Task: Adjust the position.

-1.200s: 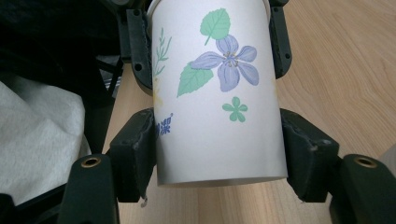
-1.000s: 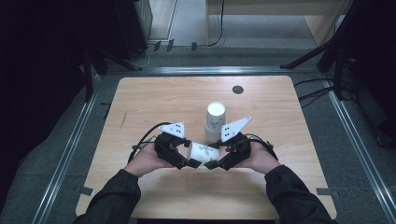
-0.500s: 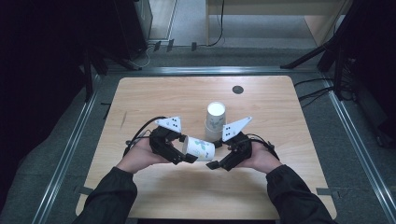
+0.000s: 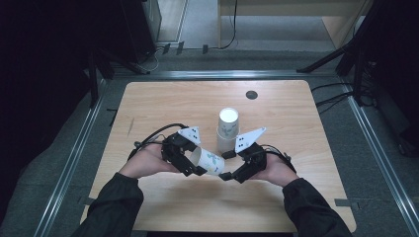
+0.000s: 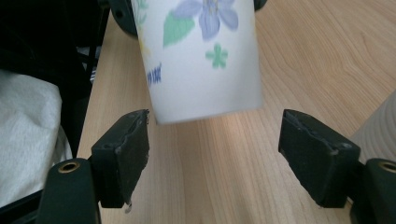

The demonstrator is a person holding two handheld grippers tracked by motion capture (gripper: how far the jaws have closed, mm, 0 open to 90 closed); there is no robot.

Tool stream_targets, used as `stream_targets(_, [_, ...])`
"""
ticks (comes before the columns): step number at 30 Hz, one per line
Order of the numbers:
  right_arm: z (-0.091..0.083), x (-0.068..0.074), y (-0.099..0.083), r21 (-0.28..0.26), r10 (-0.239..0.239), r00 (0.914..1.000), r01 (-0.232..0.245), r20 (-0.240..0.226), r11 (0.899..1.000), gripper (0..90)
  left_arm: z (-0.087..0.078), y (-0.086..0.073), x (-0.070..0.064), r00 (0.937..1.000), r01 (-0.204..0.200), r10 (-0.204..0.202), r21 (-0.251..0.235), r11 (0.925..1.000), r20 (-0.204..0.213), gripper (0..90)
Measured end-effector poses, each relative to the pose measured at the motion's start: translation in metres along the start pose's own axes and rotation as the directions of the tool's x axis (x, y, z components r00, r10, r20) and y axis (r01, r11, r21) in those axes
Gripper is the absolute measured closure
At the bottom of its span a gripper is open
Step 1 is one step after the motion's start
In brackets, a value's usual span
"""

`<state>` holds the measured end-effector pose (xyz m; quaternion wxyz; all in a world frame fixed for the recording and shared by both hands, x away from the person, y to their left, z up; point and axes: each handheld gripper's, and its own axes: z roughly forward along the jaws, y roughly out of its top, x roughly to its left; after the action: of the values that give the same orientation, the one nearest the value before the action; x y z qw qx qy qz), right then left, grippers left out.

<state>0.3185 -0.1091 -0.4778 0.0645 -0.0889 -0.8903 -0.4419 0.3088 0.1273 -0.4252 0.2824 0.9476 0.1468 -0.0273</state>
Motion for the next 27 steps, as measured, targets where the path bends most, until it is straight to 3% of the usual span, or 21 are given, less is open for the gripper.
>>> stream_targets(4, [0.005, 0.003, -0.001, 0.010, -0.006, 1.0000, 0.006, 0.001, 1.000, 24.9, 0.008, 0.007, -0.001, 0.9998, -0.015, 0.014, 0.050, 0.9986, 0.011, 24.9])
stream_targets(16, [0.015, 0.009, -0.002, 0.024, -0.021, 0.9998, 0.021, -0.005, 0.999, 29.4, 0.024, 0.017, -0.006, 0.9971, -0.071, 0.068, 0.100, 0.9925, 0.033, 24.8])
stream_targets(27, [0.017, 0.012, -0.001, 0.038, -0.027, 0.9995, 0.028, -0.019, 0.999, 34.7, 0.026, 0.017, -0.007, 0.9949, -0.094, 0.090, 0.094, 0.9911, 0.045, 24.1])
